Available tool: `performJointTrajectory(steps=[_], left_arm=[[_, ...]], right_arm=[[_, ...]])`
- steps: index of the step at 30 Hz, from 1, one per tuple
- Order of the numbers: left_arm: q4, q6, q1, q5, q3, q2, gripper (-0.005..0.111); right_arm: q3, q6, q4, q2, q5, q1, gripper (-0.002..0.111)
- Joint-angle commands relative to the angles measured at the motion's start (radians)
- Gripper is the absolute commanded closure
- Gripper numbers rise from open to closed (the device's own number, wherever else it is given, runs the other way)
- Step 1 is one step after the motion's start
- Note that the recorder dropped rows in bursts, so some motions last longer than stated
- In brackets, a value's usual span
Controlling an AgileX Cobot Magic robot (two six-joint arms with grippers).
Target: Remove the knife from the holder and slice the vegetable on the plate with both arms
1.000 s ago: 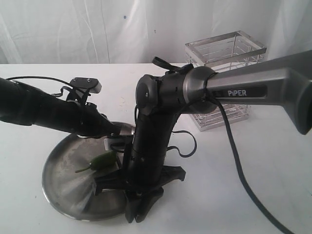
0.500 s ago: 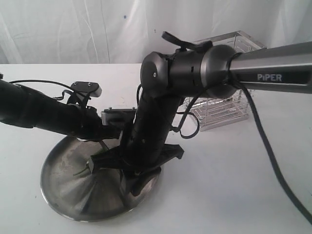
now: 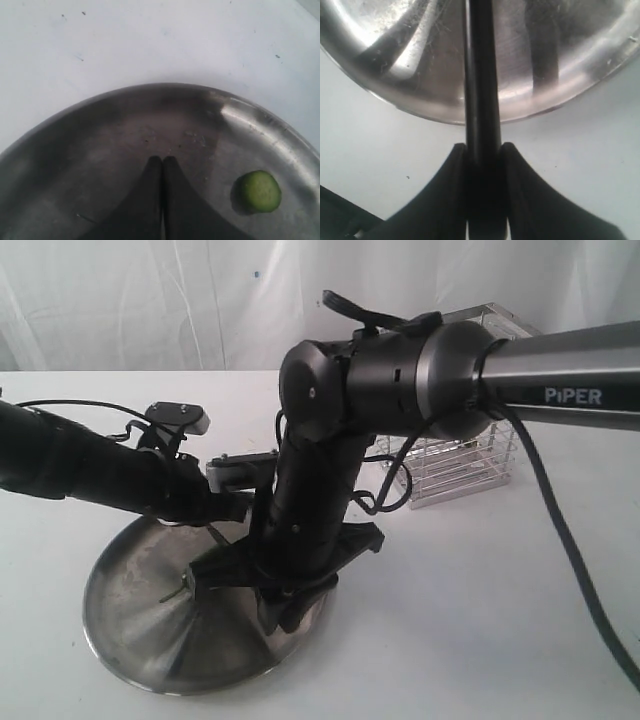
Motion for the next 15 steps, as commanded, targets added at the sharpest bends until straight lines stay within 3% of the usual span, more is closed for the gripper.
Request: performJointTrajectory(steps=[1,15], left_arm=[[-0.007,-0.001,0.003,0.021,0.001,-0.062,0.107],[0.027,-0.001,0.003,0.08,0.001,-0.114,0.107]], right_arm=[[-0.007,0.044,-0.097,-0.013,-0.011,0.035,0.108],[-0.003,0.096,-0.149,-0.01,-0.07,0.067,0.108]])
